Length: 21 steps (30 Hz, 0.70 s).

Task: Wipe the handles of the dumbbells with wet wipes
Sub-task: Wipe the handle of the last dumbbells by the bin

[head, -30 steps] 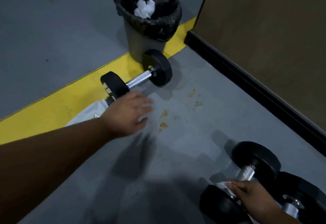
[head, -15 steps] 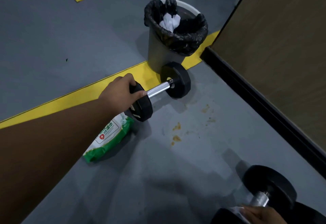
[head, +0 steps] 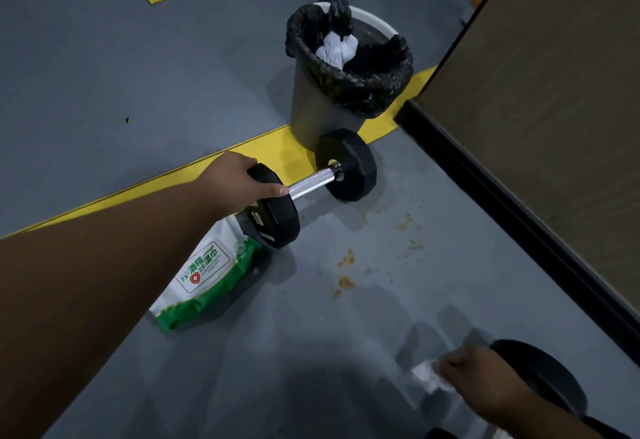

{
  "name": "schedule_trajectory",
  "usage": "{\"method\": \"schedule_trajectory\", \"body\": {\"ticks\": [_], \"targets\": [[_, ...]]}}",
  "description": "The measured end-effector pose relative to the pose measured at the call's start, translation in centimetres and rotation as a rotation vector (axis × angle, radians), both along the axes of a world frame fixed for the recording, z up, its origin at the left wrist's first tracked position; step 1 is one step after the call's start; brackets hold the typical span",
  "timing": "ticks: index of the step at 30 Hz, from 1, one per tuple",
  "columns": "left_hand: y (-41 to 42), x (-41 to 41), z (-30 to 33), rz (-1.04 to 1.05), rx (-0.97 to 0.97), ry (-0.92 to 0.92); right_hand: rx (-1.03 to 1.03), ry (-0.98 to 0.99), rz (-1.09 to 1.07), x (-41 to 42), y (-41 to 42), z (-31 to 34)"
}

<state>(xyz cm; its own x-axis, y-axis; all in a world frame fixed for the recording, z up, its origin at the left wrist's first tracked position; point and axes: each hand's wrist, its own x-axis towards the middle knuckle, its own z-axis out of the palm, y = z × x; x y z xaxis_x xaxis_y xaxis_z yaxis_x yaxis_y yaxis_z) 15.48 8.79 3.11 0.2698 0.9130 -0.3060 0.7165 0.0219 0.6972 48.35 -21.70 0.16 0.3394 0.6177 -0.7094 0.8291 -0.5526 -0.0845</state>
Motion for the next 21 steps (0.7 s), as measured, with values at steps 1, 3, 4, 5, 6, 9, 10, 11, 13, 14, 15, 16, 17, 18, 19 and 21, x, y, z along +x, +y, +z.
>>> {"method": "schedule_trajectory", "body": {"ticks": [1, 3, 4, 5, 6, 9, 10, 11, 13, 14, 15, 16, 17, 18, 19, 21], "targets": [[0.0, -0.1, 0.0, 0.004, -0.003, -0.004, 0.065, 0.043, -0.042, -0.8, 0.6, 0.0], [0.1, -0.1, -0.1, 0.013, -0.020, -0.017, 0.222, 0.136, -0.200, -1.9, 1.7, -0.4], [0.1, -0.1, -0.1, 0.020, -0.022, -0.016, 0.265, 0.174, -0.279, -2.6, 2.4, -0.4], [0.1, 0.0, -0.1, 0.019, -0.020, -0.017, 0.311, 0.215, -0.344, -3.0, 3.2, -0.8], [0.0, 0.0, 0.0, 0.020, -0.024, -0.019, 0.352, 0.245, -0.406, -4.1, 4.6, -0.6], [-0.2, 0.2, 0.3, 0.016, -0.030, -0.016, 0.573, 0.360, -0.565, -6.6, 10.6, -0.4], [-0.2, 0.1, 0.4, 0.014, -0.030, -0.019, 0.644, 0.404, -0.597, -7.7, 13.0, 0.1], [-0.2, 0.1, 0.4, 0.009, -0.029, -0.021, 0.708, 0.457, -0.609, -8.8, 15.4, 0.4], [-0.2, -0.1, 0.3, 0.007, -0.031, -0.018, 0.790, 0.538, -0.590, -11.1, 19.7, 1.2], [-0.1, -0.1, 0.2, 0.008, -0.029, -0.016, 0.820, 0.574, -0.565, -12.3, 21.6, 1.5], [-0.1, -0.1, 0.0, 0.014, -0.028, -0.013, 0.854, 0.608, -0.533, -13.2, 23.2, 1.7], [-0.1, -0.1, -0.1, 0.023, -0.025, -0.010, 0.880, 0.622, -0.496, -14.0, 24.8, 1.6], [0.0, -0.1, -0.2, 0.032, -0.025, -0.007, 0.895, 0.617, -0.465, -14.5, 26.1, 1.2], [0.0, 0.0, -0.2, 0.038, -0.028, -0.007, 0.902, 0.602, -0.462, -14.8, 27.2, 0.8], [0.0, 0.0, -0.2, 0.045, -0.030, -0.008, 0.892, 0.610, -0.482, -14.9, 28.2, 0.0], [0.1, 0.0, -0.3, 0.051, -0.033, -0.013, 0.796, 0.626, -0.490, -15.2, 29.0, -1.5]]}}
